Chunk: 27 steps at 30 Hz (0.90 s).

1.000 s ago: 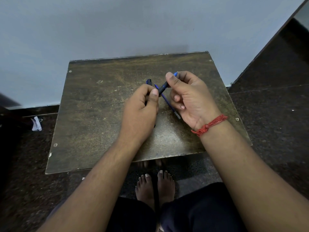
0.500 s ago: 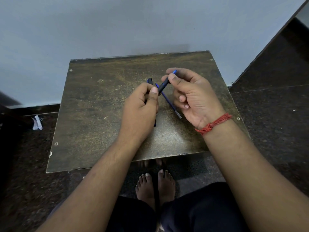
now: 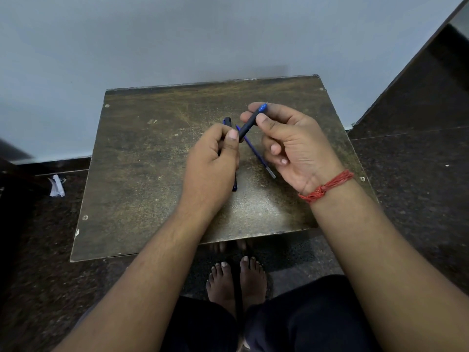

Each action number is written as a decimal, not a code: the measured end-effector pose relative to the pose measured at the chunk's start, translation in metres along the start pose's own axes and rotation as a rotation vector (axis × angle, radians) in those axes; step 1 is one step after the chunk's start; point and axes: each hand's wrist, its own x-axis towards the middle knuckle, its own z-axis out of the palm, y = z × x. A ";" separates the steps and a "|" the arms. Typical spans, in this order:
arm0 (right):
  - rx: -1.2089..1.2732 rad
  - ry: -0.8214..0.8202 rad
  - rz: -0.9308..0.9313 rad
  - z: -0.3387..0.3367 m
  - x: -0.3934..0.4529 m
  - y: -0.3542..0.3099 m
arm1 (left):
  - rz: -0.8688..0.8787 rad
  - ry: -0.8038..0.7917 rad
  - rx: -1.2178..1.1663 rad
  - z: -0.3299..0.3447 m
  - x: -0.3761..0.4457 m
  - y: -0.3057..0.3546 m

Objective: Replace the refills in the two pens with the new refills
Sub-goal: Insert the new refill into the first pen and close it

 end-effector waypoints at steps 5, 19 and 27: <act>-0.003 0.075 -0.012 0.001 0.003 0.006 | 0.029 -0.002 0.012 0.003 0.000 -0.001; 0.031 -0.004 0.000 -0.002 0.003 0.002 | 0.009 -0.004 -0.013 0.002 0.000 -0.001; -0.014 0.062 -0.013 0.003 0.001 0.004 | 0.028 -0.010 0.015 0.004 0.001 -0.005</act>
